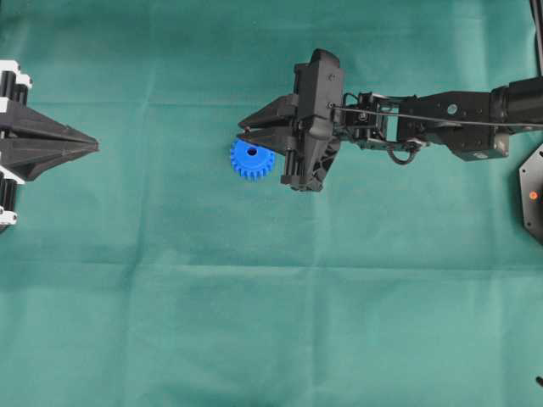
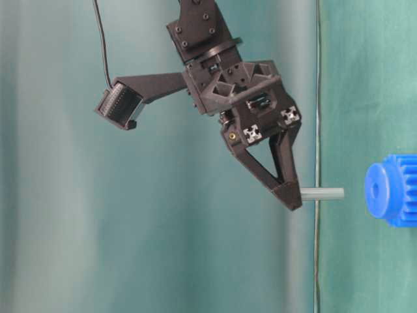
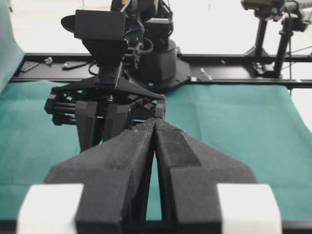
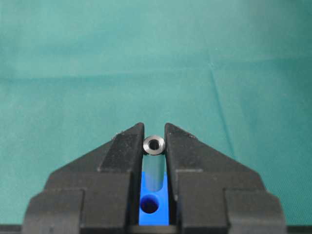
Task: Insert the shaft placed at a random location into the center hole of the small gear at another random location.
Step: 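Lower the shaft into the gear's center hole with the right gripper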
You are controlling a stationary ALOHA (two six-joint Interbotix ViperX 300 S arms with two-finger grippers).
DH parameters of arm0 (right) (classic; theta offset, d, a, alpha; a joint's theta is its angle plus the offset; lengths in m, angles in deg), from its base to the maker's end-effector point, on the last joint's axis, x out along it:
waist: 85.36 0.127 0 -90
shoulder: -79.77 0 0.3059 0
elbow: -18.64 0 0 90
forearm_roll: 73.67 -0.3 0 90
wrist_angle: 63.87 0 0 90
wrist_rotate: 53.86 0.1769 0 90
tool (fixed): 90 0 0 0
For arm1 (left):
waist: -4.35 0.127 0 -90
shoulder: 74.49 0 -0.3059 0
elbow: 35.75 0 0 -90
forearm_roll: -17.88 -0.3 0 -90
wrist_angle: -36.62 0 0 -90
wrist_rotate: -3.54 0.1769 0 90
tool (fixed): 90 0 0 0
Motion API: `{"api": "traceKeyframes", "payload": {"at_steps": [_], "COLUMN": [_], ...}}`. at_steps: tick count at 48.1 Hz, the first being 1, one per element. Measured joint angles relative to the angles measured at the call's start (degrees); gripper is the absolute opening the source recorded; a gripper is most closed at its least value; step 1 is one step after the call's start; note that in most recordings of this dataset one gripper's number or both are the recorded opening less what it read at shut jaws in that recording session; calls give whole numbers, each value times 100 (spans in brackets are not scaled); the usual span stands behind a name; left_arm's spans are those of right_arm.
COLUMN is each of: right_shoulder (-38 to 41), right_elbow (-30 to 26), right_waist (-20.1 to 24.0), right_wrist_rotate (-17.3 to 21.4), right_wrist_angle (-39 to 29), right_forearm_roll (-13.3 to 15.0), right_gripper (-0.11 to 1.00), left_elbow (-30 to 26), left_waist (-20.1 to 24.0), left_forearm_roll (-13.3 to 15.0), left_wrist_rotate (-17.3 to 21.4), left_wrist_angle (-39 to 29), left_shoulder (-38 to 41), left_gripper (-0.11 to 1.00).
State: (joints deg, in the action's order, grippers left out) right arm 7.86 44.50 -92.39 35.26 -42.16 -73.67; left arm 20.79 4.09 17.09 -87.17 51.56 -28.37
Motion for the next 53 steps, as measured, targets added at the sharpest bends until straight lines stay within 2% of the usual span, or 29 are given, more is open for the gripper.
{"api": "traceKeyframes", "payload": {"at_steps": [53], "right_shoulder": [571], "right_elbow": [-44], "right_waist": [53], "right_wrist_rotate": [0], "right_wrist_angle": [352], "right_forearm_roll": [-18], "right_gripper": [13], "left_elbow": [0], "left_waist": [0], "left_forearm_roll": [0], "left_wrist_rotate": [0], "left_wrist_angle": [0], "left_shoulder": [9], "left_gripper": [0]}}
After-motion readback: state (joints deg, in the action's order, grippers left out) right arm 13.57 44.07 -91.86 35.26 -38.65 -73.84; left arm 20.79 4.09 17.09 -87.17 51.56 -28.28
